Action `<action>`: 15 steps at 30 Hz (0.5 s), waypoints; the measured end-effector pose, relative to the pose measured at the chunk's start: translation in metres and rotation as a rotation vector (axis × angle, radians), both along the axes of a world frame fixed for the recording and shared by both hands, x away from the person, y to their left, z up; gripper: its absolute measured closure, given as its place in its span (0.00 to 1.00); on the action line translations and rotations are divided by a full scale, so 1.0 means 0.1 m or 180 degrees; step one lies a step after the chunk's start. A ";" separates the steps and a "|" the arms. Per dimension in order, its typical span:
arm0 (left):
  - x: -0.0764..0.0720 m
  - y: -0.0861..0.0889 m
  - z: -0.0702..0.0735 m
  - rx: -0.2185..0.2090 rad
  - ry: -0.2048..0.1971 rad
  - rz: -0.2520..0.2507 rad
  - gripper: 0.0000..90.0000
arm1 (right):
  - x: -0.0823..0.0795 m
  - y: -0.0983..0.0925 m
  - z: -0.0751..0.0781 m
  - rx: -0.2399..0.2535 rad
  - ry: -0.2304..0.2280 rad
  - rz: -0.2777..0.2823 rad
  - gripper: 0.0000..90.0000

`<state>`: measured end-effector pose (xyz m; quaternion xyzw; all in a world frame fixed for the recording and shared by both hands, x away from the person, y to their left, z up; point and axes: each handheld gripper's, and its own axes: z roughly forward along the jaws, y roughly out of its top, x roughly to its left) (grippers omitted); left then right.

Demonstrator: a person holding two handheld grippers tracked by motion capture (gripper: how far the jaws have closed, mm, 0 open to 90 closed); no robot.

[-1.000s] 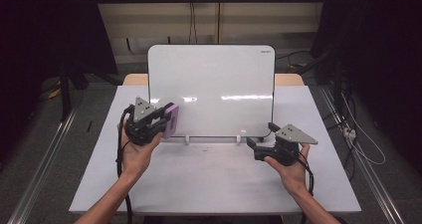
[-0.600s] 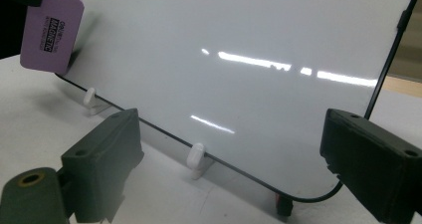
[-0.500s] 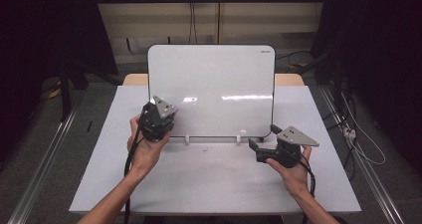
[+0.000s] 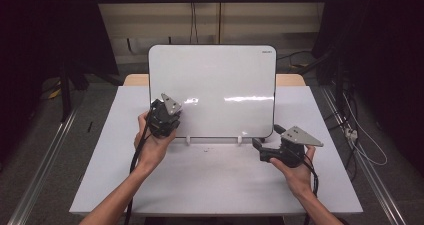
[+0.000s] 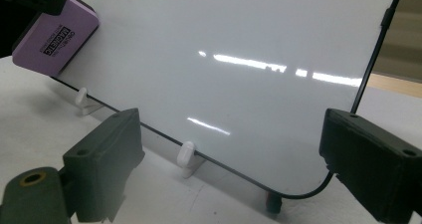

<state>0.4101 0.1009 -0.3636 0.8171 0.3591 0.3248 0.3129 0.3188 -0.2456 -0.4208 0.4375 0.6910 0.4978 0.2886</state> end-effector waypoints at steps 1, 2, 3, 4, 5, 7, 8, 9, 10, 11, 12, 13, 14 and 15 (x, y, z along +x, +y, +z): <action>0.00 0.01 0.00 -0.0007 0.0006 -0.0010 0.78 | 0.00 0.00 0.00 -0.0002 -0.0003 -0.0006 0.11; 0.01 0.02 0.00 -0.0003 0.0011 -0.0033 0.78 | 0.00 0.00 0.00 0.0001 -0.0005 -0.0013 0.11; 0.01 0.02 0.01 -0.0002 0.0022 -0.0046 0.78 | 0.00 0.00 0.00 0.0000 -0.0007 -0.0016 0.11; 0.01 0.02 0.01 0.0002 0.0020 -0.0045 0.78 | 0.01 0.00 0.01 -0.0003 -0.0012 -0.0015 0.11; 0.01 0.02 0.00 0.0015 0.0012 -0.0063 0.78 | 0.00 0.00 0.01 0.0003 -0.0015 -0.0013 0.11; 0.01 0.02 0.00 0.0043 0.0009 -0.0082 0.78 | 0.00 0.02 0.01 -0.0011 -0.0019 -0.0002 0.11; 0.01 0.02 0.00 0.0030 0.0003 -0.0080 0.78 | 0.00 0.03 0.01 -0.0016 -0.0017 0.0005 0.11; 0.01 0.03 0.00 0.0014 -0.0001 -0.0077 0.77 | 0.00 0.03 0.01 -0.0017 -0.0020 0.0009 0.11; 0.01 0.03 0.00 0.0016 -0.0004 -0.0080 0.77 | 0.00 0.04 0.01 -0.0018 -0.0018 0.0010 0.11; 0.01 0.04 0.01 0.0018 0.0003 -0.0081 0.77 | 0.00 0.04 0.01 -0.0020 -0.0018 0.0011 0.11; 0.01 0.05 0.00 -0.0025 0.0003 -0.0070 0.76 | 0.00 0.04 0.01 -0.0021 -0.0020 0.0007 0.11; 0.01 0.06 0.00 -0.0067 0.0012 -0.0072 0.76 | 0.00 0.04 0.01 -0.0022 -0.0020 0.0004 0.11; 0.02 0.07 0.00 -0.0086 0.0000 -0.0068 0.75 | 0.00 0.03 0.01 -0.0018 -0.0022 0.0002 0.11; 0.02 0.08 0.01 -0.0105 0.0021 -0.0079 0.75 | 0.00 0.03 0.01 -0.0010 -0.0020 -0.0001 0.11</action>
